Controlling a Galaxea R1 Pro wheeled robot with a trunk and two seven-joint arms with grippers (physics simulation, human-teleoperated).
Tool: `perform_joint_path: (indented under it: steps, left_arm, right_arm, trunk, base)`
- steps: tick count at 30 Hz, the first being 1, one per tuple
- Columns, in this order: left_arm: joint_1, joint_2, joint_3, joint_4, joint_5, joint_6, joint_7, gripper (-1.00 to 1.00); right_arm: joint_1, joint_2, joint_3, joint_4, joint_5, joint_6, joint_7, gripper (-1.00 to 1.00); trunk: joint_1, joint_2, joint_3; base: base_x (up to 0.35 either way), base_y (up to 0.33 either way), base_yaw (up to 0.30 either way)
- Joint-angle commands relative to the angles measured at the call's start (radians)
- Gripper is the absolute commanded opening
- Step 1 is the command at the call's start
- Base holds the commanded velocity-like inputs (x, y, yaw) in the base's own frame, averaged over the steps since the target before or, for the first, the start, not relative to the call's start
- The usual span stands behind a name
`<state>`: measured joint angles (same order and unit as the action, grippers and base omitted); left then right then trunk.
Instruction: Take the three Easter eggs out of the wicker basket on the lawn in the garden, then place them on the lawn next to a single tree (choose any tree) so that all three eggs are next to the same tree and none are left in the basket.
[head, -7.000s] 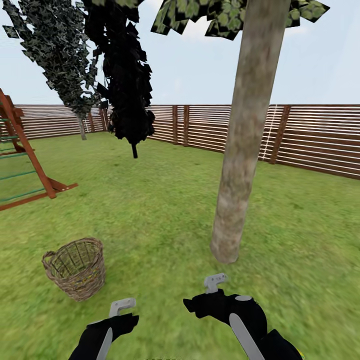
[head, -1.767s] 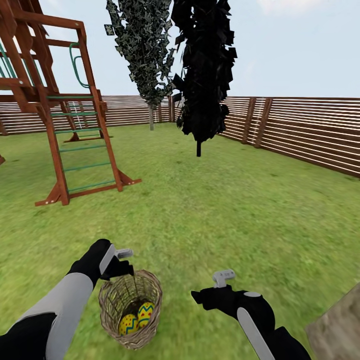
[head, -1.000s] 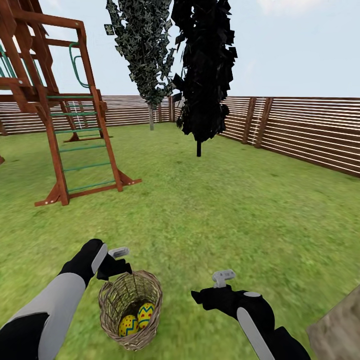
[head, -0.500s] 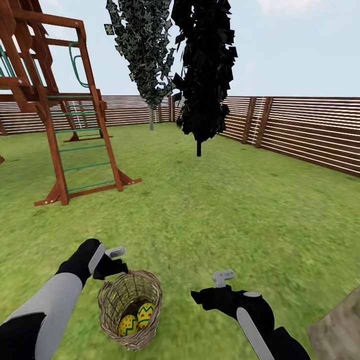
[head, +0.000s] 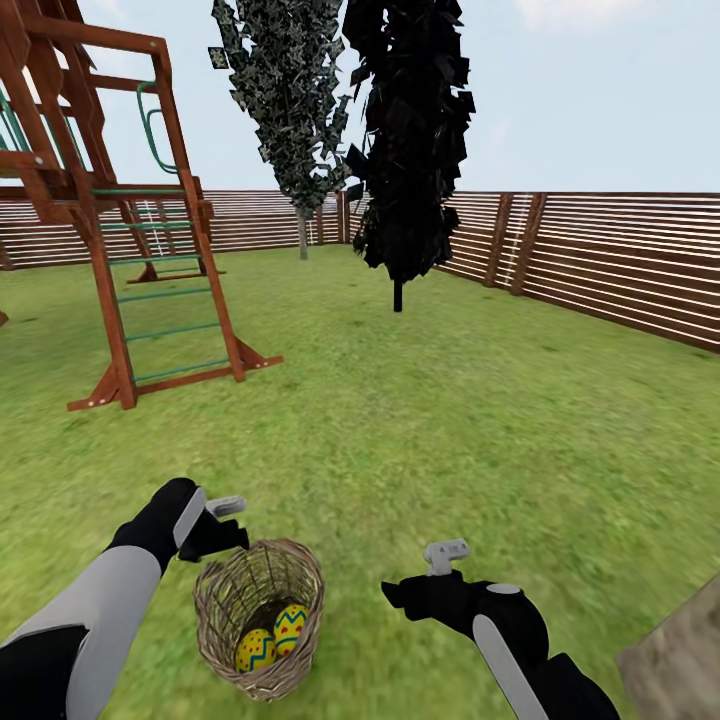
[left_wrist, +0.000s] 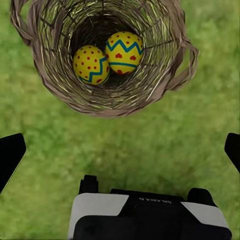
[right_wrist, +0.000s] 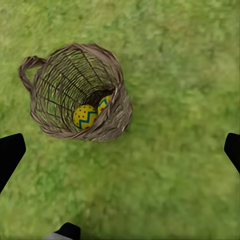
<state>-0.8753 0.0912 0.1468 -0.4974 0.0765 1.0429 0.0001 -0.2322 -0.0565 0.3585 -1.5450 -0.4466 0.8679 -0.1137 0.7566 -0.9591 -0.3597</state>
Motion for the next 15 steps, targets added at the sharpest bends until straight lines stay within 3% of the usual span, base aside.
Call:
perform_joint_path:
  steps: [1, 5, 15]
  left_arm:
    - [-0.001, -0.001, 0.004, 0.001, 0.003, 0.004, 0.024, 1.0]
    - [-0.001, -0.001, 0.007, 0.003, 0.008, 0.004, 0.075, 1.0]
    - [-0.001, -0.008, 0.008, 0.003, 0.011, 0.004, 0.087, 1.0]
  right_arm:
    - [-0.001, 0.0, 0.002, -0.001, -0.011, 0.003, -0.011, 1.0]
    - [-0.001, 0.001, 0.002, 0.0, -0.011, 0.003, -0.012, 1.0]
    - [-0.001, -0.005, 0.002, -0.002, -0.011, 0.003, -0.01, 1.0]
  trunk:
    - [0.004, -0.008, -0.004]
    - [0.019, -0.036, -0.017]
    - [0.058, -0.106, -0.048]
  base:
    - [0.0, 0.0, 0.0]
    - [0.0, 0.0, 0.0]
    - [0.0, 0.0, 0.0]
